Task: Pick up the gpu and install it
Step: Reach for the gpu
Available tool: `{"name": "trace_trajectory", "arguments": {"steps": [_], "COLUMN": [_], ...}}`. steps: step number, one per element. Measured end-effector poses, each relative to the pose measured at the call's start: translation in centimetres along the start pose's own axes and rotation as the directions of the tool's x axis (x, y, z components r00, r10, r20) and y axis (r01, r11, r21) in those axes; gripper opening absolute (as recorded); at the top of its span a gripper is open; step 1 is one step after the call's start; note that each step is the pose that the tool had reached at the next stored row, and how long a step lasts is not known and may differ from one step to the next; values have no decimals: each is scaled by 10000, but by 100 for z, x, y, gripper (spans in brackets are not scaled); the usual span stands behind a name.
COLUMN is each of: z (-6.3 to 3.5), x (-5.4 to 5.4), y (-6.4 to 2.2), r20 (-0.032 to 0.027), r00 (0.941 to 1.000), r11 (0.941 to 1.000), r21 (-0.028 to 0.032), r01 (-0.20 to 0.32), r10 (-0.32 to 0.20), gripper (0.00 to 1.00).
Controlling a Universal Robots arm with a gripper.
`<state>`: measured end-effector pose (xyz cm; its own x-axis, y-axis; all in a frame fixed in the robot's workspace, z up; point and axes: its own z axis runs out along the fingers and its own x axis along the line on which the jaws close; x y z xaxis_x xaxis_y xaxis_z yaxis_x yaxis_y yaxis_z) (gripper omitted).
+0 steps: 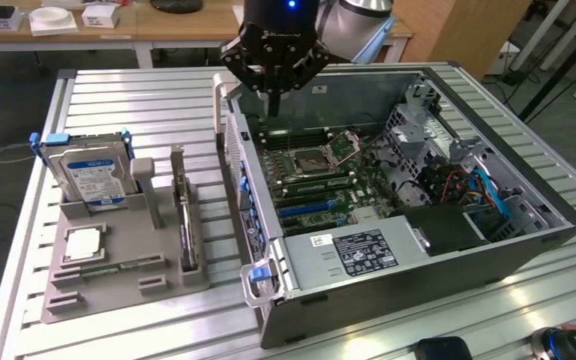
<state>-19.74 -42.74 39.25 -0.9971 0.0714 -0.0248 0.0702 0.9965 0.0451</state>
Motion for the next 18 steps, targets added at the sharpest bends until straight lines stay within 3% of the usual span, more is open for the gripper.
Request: {"name": "trace_trajectory", "arguments": {"steps": [18], "z": [-3], "x": [544], "y": [-174], "r20": [1], "r00": [10000], "r11": [10000], "r21": [0], "r01": [0], "r10": [0], "gripper": [10]}}
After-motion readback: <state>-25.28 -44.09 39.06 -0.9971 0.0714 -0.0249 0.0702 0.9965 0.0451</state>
